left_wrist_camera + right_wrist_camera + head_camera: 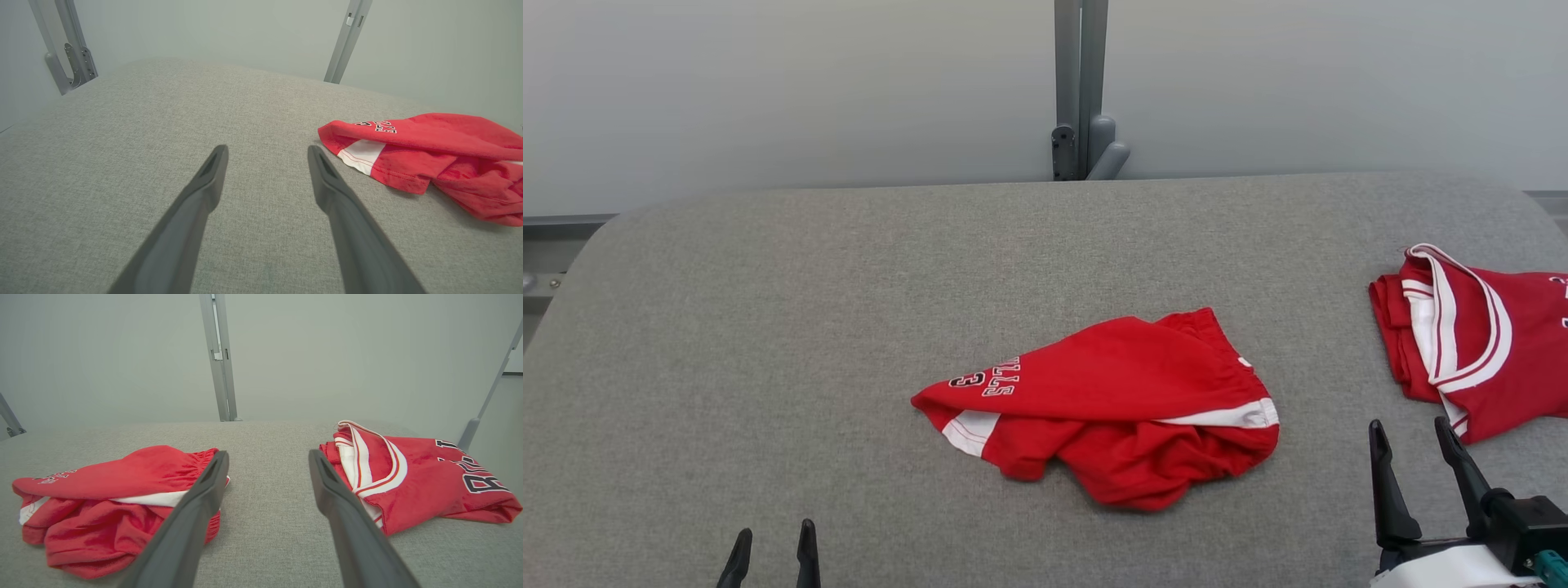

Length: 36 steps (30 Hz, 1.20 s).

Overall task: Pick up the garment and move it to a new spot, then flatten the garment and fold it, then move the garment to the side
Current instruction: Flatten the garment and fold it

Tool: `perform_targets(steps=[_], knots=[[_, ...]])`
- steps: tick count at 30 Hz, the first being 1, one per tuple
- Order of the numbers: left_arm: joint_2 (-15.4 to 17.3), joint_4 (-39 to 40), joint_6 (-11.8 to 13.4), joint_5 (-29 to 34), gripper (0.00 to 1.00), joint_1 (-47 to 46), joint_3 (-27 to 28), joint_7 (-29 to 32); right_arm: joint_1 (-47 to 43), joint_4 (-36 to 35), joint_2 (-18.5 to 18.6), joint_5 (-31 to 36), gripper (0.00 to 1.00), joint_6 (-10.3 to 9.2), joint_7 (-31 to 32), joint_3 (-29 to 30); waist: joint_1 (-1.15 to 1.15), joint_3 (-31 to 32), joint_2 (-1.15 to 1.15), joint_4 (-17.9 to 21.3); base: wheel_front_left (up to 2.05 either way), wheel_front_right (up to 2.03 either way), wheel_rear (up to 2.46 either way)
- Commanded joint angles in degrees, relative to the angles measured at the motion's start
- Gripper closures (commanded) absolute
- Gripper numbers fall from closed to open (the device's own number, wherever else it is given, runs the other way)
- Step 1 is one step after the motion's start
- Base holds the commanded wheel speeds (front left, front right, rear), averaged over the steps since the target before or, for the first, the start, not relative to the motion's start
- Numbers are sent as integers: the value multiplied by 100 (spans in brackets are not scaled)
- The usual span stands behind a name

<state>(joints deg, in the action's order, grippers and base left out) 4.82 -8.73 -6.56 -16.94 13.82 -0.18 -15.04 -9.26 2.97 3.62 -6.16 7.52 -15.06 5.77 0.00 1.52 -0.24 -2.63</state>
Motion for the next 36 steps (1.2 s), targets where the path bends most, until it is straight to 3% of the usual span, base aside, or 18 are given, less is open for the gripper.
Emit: perform_targets(steps=[1,7,11,14,18,27,36], knots=[[-4,-1,-18,56,0,3,22,-15,-42,6,-4,34,0,-6,-15,-10,0,-4,24,2,0,0,0],[-110,-55,-90,110,0,-93,131,-15,-28,14,-6,32,0,-6,-15,-59,0,-48,24,18,0,0,0],[-139,-266,-95,-35,0,-246,-77,-15,152,-20,58,-34,0,-6,-15,-194,0,-137,24,48,0,0,0],[-157,-610,-97,-372,0,-544,-454,53,348,217,267,-162,0,-6,-14,-472,0,-243,24,69,0,0,0],[-171,-947,-97,-952,0,-1186,-743,607,873,950,700,-370,0,-6,-15,-1047,0,-451,24,52,0,0,0],[-181,-1771,345,-2110,0,-2463,-1606,1620,2264,2216,1414,-1208,0,-6,711,-2679,0,-763,24,40,0,0,0],[-181,-2473,552,-2612,0,-3030,-2186,1529,2727,2545,1723,-1912,0,-6,716,-3434,0,-824,24,9,0,0,0]])
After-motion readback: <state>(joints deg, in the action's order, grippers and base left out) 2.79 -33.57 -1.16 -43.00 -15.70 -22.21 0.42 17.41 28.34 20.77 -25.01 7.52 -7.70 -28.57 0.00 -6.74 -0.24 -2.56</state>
